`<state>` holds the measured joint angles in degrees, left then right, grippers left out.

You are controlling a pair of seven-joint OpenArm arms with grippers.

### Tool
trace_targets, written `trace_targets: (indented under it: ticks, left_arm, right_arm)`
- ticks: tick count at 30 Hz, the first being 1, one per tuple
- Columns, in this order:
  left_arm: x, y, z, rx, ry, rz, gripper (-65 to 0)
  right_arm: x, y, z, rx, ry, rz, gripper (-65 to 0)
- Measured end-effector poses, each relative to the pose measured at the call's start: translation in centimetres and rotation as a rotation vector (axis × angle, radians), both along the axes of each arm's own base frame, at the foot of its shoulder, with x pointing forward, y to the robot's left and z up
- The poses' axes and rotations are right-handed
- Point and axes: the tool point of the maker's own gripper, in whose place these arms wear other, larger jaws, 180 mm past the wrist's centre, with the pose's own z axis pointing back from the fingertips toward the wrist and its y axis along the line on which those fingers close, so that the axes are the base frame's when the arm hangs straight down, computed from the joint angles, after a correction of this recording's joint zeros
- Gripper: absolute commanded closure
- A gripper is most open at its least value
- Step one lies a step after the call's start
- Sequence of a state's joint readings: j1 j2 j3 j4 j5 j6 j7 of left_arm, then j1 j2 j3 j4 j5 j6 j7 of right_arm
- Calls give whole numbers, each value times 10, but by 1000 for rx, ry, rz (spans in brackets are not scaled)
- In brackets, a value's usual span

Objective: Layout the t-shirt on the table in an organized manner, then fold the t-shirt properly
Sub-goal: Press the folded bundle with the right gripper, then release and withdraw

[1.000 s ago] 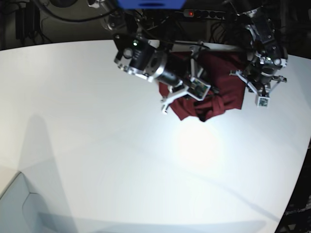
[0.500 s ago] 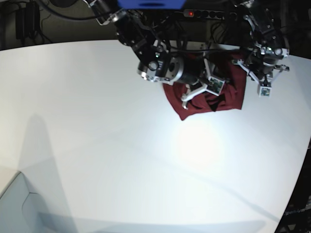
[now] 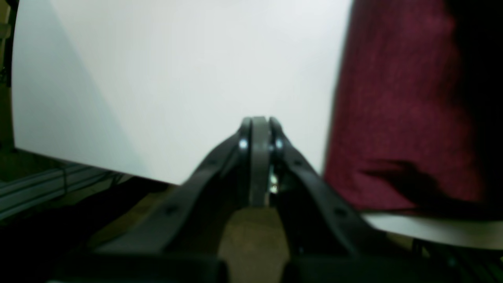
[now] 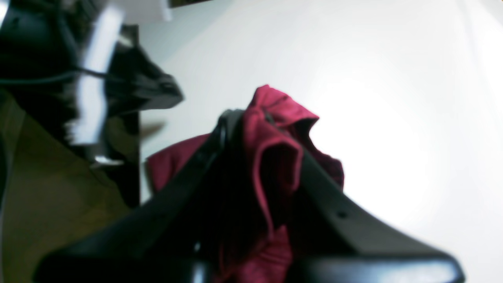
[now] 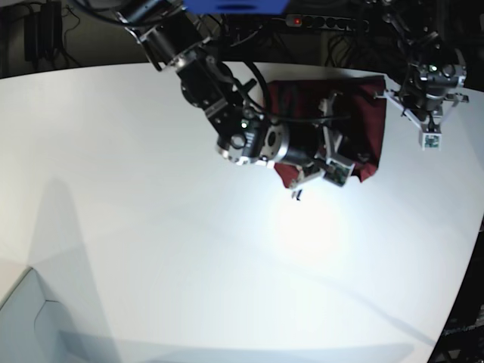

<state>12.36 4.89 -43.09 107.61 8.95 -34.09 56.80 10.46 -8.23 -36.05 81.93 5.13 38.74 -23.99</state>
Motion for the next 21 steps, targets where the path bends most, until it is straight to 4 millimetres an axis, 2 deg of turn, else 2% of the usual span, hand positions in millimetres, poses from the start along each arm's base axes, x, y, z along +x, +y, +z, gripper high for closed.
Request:
trace_targets:
  ticks: [3,8,14,16,21]
  left_arm:
    - [-1,-1,-4,-10,8,0,0]
    - [-7,-7,-29,-68,62,7,0]
    - [4,-13,-44,-117,72,10,0]
    - [7,-13,-45,-122,67,11,0]
    - [10,-14,-45,-126,59,10,0]
  right_arm:
    - [2,-1,-5,-11,13,2,0]
    - [10,0,4,-8,-14,3,0]
    - [14,0,9,-8,-32,6,0]
    - [11,5,11,-14,-51,32,0]
    - [-12,28,18,-26,-101,144,0]
